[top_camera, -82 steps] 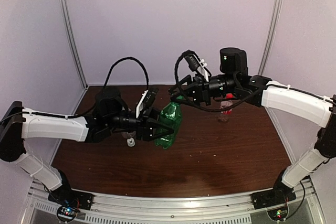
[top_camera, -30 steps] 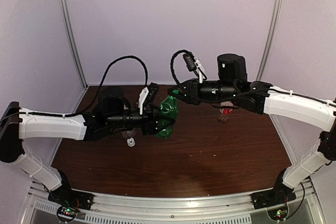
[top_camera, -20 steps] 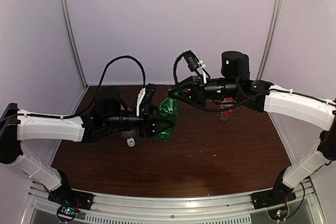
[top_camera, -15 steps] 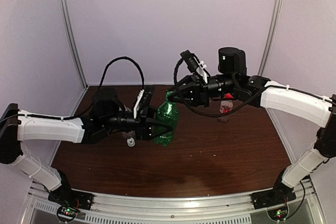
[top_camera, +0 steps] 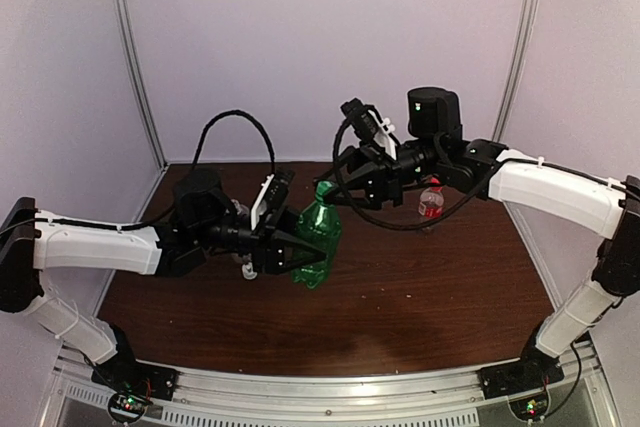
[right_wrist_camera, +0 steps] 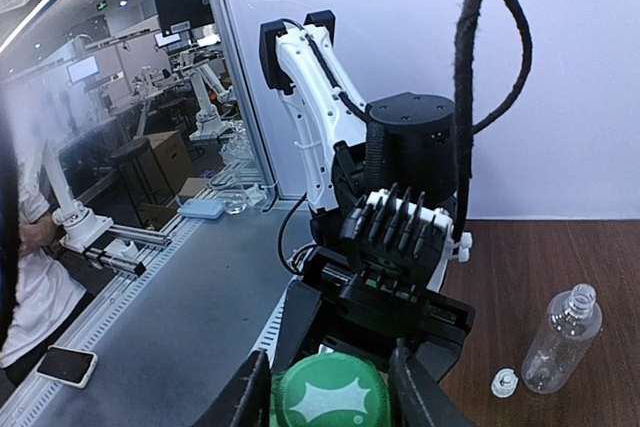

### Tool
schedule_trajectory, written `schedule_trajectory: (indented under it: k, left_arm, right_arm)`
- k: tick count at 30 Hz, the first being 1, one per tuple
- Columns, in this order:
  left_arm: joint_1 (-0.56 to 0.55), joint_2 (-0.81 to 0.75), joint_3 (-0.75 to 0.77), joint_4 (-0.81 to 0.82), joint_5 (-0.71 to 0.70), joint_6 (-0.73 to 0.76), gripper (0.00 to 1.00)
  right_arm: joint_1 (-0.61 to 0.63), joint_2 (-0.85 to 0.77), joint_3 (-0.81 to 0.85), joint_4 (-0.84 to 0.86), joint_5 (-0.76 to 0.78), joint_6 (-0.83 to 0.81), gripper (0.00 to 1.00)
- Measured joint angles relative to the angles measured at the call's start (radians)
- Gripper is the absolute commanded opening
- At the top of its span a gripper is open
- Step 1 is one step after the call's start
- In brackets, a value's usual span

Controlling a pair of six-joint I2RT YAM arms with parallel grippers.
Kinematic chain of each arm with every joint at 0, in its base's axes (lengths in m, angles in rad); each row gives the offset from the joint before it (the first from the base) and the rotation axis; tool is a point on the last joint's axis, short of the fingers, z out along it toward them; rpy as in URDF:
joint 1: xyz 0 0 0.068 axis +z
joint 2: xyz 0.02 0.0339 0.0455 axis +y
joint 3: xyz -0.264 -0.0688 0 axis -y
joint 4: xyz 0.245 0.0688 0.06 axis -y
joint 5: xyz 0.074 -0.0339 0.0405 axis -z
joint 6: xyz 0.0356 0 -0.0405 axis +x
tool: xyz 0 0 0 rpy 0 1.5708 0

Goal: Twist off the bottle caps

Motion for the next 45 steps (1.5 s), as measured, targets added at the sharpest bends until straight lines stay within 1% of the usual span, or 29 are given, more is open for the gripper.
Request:
schedule_trajectory:
  k: [3, 11, 14, 16, 22, 25, 29, 39, 45]
  left_arm:
    - [0.0, 0.0, 0.0, 0.002, -0.013, 0.0, 0.32]
    - [0.0, 0.0, 0.002, -0.031, -0.085, 0.024, 0.32]
    - [0.0, 0.0, 0.006, -0.066, -0.129, 0.039, 0.32]
    - [0.0, 0.0, 0.009, -0.089, -0.16, 0.047, 0.32]
    - [0.0, 0.0, 0.018, -0.141, -0.263, 0.065, 0.32]
    - [0.0, -0.003, 0.021, -0.164, -0.313, 0.069, 0.32]
    - [0.0, -0.004, 0.023, -0.185, -0.369, 0.074, 0.32]
    - [0.0, -0.008, 0.025, -0.231, -0.459, 0.089, 0.32]
    - [0.0, -0.02, 0.025, -0.244, -0.483, 0.092, 0.32]
  right_arm:
    - [0.0, -0.014, -0.008, -0.006, 0.045, 0.037, 0.55]
    - [0.002, -0.083, -0.022, -0.008, 0.2, 0.136, 0.7]
    - [0.002, -0.114, -0.022, -0.01, 0.294, 0.179, 0.74]
    - [0.002, -0.132, -0.022, -0.012, 0.386, 0.214, 0.77]
    - [0.012, -0.153, -0.045, -0.012, 0.632, 0.322, 0.81]
    - [0.023, -0.151, -0.064, -0.021, 0.71, 0.361, 0.81]
    - [0.045, -0.138, -0.073, -0.027, 0.761, 0.39, 0.77]
    - [0.064, -0.08, -0.08, -0.026, 0.779, 0.418, 0.62]
    - [0.064, -0.06, -0.082, -0.025, 0.78, 0.422, 0.51]
